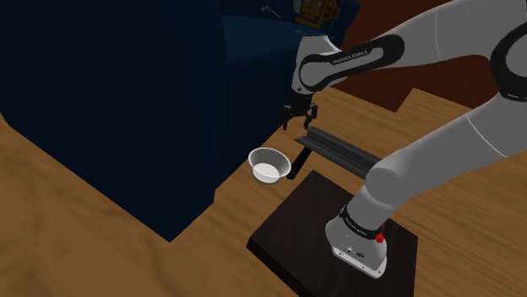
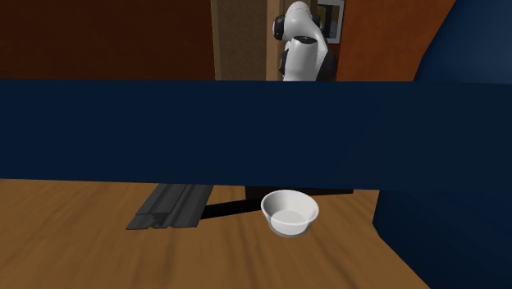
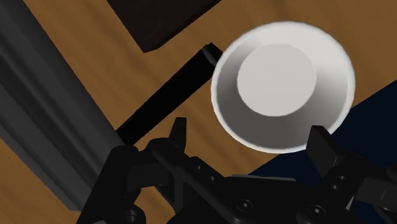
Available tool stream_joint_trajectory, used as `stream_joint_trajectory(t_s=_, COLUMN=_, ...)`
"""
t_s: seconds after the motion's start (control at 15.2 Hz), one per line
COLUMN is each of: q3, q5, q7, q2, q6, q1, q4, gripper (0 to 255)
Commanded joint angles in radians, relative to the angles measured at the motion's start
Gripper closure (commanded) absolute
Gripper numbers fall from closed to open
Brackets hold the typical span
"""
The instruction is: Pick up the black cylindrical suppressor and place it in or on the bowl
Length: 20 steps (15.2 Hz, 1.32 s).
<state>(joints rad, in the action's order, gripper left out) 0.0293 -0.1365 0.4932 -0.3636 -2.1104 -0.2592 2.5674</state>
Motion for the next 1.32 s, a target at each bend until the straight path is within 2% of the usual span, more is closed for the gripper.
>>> stream_joint_trajectory(t_s=0.0, q3=-0.012, q5=-0.016, q7=0.038, q2=0.067, q6=-0.054, q1=-0.028, q4=-0.007, gripper=0)
stream_joint_trajectory(t_s=0.79, q3=-0.101, q5=-0.099, q7=0.273, q2=0.462, q6=-0.352, q1=-0.156, q4=-0.061, gripper=0)
stream_joint_trajectory(t_s=1.25, q3=-0.170, q5=-0.098, q7=0.376, q2=0.697, q6=-0.492, q1=-0.210, q4=-0.136, gripper=0)
